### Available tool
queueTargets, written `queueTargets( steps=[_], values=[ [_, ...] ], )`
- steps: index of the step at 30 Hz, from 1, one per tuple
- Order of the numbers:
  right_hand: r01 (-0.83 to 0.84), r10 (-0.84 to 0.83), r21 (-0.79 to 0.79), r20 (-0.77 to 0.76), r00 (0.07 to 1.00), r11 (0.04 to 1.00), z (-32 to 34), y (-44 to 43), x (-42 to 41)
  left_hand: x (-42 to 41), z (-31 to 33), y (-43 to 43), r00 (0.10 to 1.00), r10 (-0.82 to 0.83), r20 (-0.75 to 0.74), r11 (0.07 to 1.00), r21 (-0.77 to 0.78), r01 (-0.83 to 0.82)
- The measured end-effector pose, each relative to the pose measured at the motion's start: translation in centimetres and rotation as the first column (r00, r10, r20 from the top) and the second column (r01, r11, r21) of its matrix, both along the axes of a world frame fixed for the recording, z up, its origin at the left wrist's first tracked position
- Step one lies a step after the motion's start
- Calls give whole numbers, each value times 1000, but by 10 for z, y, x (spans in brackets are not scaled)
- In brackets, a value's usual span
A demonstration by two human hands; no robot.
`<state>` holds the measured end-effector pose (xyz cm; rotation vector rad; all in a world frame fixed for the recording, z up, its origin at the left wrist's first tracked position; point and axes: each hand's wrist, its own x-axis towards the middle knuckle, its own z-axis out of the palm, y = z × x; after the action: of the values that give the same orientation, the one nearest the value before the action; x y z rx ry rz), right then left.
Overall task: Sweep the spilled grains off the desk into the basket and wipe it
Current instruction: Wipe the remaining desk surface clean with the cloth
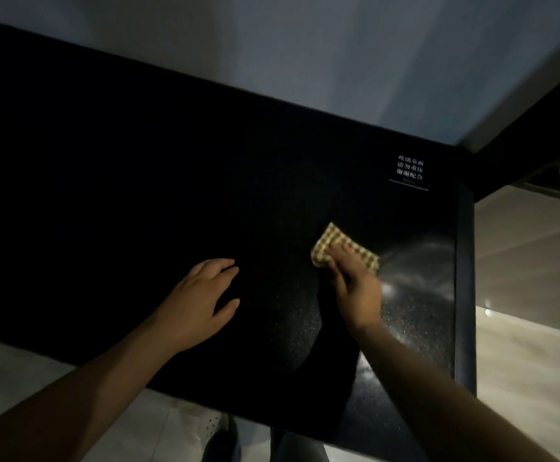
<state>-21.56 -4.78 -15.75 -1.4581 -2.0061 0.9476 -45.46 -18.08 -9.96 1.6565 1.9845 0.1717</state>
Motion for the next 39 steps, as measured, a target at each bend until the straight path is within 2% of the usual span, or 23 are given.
queueTargets(
  steps=[2,4,7,10,12,14,16,18,23,30,36,39],
  values=[
    [-44,42,-39,-41,998,998,7,-43,7,-2,0,-11,1000,-4,3,1000,3,4],
    [-56,43,-148,-90,995,987,16,-79,14,-2,0,-19,1000,-13,6,1000,5,13],
    [73,-121,-250,-178,977,965,29,-97,23,0,-1,-32,999,-50,-6,999,14,50],
    [296,-308,-96,-157,939,951,40,-76,31,5,-2,-41,997,-73,-7,997,21,73],
    [352,-348,36,-87,933,935,42,-58,36,10,-1,-46,997,-71,-8,997,15,72],
    [330,-329,56,-16,944,942,34,-51,39,14,0,-52,997,-79,-12,997,8,79],
    [278,-277,-19,27,960,960,19,-62,39,17,0,-59,996,-88,-16,996,8,88],
    [226,-225,-21,43,973,974,5,-90,35,16,-1,-67,996,-90,-29,996,12,91],
    [84,-84,48,-18,996,995,0,-179,28,8,-1,-96,996,-73,-48,997,17,74],
    [6,-6,-9,-21,1000,1000,-5,-240,29,6,-3,-129,997,-49,-66,999,-11,49],
    [92,-92,2,-1,996,996,12,-262,22,5,-4,-141,998,-41,-44,999,-7,41],
    [171,-181,-122,-72,981,978,24,-257,17,4,-1,-142,998,-41,-39,999,17,42]
  ],
)
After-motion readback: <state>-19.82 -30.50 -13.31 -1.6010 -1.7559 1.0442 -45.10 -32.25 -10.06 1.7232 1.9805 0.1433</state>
